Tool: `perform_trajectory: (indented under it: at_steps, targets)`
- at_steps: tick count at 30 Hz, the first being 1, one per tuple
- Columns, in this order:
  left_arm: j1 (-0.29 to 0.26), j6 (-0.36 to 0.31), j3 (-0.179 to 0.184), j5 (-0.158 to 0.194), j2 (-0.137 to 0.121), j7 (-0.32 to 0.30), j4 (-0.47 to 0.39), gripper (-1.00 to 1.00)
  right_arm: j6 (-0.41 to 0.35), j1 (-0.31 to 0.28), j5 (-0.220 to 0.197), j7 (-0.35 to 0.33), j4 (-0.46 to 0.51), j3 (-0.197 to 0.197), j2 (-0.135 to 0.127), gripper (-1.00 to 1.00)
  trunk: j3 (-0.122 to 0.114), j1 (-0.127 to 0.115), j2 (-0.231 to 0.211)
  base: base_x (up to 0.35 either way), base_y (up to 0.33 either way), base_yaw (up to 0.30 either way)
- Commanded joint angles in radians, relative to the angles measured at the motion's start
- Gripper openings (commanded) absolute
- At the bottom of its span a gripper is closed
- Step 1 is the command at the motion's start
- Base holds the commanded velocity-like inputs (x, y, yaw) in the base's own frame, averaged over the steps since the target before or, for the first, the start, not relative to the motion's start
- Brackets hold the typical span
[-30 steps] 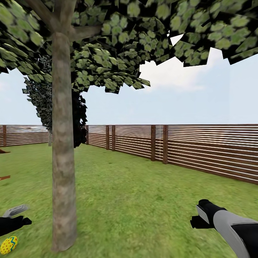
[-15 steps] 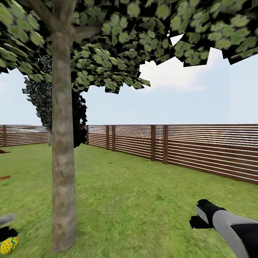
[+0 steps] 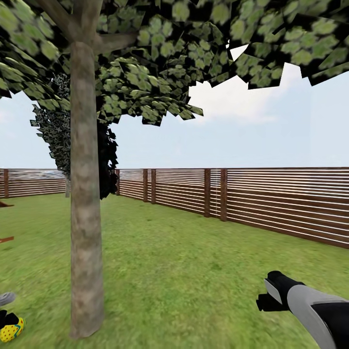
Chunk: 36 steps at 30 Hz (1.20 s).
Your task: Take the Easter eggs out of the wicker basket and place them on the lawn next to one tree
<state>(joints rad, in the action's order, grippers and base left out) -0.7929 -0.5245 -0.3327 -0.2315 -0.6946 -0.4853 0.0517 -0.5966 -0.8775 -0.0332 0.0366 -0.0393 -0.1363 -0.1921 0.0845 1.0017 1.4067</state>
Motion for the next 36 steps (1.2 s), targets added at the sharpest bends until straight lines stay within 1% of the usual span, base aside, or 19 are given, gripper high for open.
perform_trajectory:
  at_steps: [1,10,19,31,36]
  targets:
    - [-0.002,-0.002,-0.009,-0.010,-0.001,-0.003,0.001,1.00,-0.002,-0.002,-0.004,0.001,-0.002,-0.006,0.000,1.00,0.005,0.004,0.008,0.000,0.000,0.000]
    - [-0.002,-0.003,-0.009,-0.004,0.001,-0.004,-0.001,1.00,-0.002,-0.002,-0.004,0.002,-0.002,-0.006,0.001,1.00,0.033,0.039,0.071,0.000,0.000,0.000]
    - [-0.002,-0.002,-0.011,-0.002,0.002,-0.004,-0.001,1.00,0.000,-0.002,-0.004,0.002,-0.002,-0.005,0.014,1.00,0.061,0.073,0.134,0.000,0.000,0.000]
    - [-0.002,-0.003,-0.011,-0.004,0.007,-0.006,0.000,1.00,0.000,-0.001,-0.004,0.002,-0.003,-0.006,0.014,1.00,0.099,0.119,0.218,0.000,0.000,0.000]
    - [-0.002,-0.003,-0.012,-0.001,0.007,-0.018,0.000,1.00,0.000,-0.002,-0.004,0.002,-0.004,-0.006,0.015,1.00,0.114,0.138,0.253,0.000,0.175,0.000]
